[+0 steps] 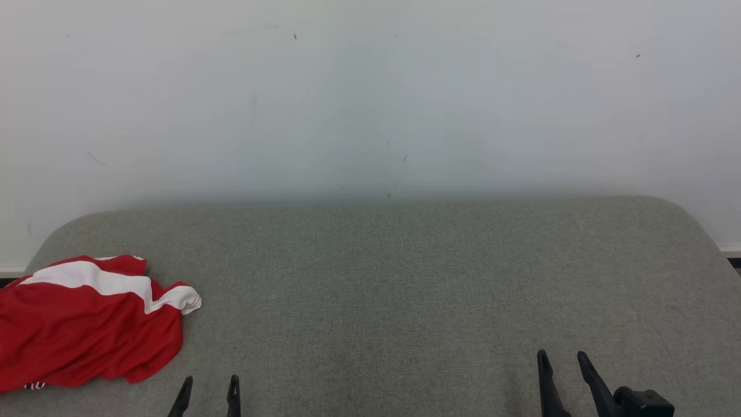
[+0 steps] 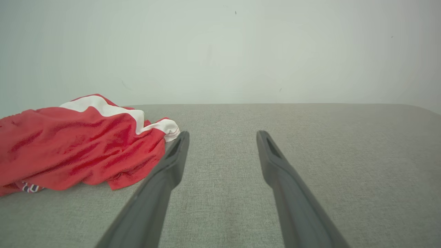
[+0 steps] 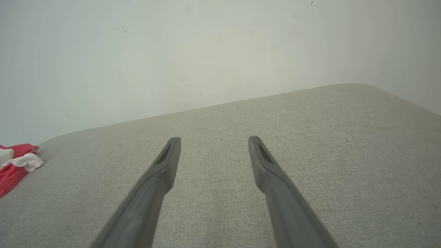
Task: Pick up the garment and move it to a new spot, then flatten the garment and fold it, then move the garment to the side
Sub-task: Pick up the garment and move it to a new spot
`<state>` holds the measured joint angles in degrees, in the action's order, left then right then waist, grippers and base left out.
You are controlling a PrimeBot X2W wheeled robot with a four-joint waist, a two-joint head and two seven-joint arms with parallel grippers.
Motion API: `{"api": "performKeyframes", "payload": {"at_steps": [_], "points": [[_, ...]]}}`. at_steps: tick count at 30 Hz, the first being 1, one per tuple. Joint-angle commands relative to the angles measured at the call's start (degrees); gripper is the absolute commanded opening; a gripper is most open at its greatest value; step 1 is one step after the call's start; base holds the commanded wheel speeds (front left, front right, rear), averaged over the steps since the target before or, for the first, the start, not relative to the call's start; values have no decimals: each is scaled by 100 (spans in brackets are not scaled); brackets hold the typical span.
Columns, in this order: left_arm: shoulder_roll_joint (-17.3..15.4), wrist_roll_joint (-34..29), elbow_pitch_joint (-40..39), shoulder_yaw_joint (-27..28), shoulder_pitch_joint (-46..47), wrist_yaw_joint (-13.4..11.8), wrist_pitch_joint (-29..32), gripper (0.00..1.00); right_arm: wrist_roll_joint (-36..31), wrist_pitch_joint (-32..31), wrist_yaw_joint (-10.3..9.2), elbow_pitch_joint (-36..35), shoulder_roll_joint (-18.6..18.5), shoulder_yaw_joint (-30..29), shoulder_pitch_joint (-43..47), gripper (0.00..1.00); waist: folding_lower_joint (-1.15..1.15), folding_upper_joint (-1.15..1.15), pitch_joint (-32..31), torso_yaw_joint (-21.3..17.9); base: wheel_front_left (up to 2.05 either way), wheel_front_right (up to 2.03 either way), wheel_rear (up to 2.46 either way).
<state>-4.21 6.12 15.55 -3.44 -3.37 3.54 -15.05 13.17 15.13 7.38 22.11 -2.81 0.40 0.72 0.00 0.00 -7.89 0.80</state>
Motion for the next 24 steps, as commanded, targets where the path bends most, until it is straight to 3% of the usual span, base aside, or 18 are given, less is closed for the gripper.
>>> {"api": "performKeyframes", "payload": {"at_steps": [1, 9, 15, 24], "points": [[28, 100, 74, 49, -64, 20, -17, 100, 5, 7, 21, 7, -14, 8, 41, 100, 0, 0, -3, 1, 0, 0, 0], [121, 631, 400, 239, 128, -119, -17, 100, 113, 7, 21, 113, -12, 55, -3, 100, 0, 0, -9, 111, 0, 0, 0], [126, 655, 433, 212, 178, -133, -18, 100, 157, 7, 21, 141, -12, 46, 16, 100, 0, 0, -24, 372, 0, 0, 0], [23, 453, 323, 321, 117, -142, -17, 100, 326, 7, 20, 108, -9, 134, 134, 100, 0, 0, -80, 1453, 0, 0, 0]]}}
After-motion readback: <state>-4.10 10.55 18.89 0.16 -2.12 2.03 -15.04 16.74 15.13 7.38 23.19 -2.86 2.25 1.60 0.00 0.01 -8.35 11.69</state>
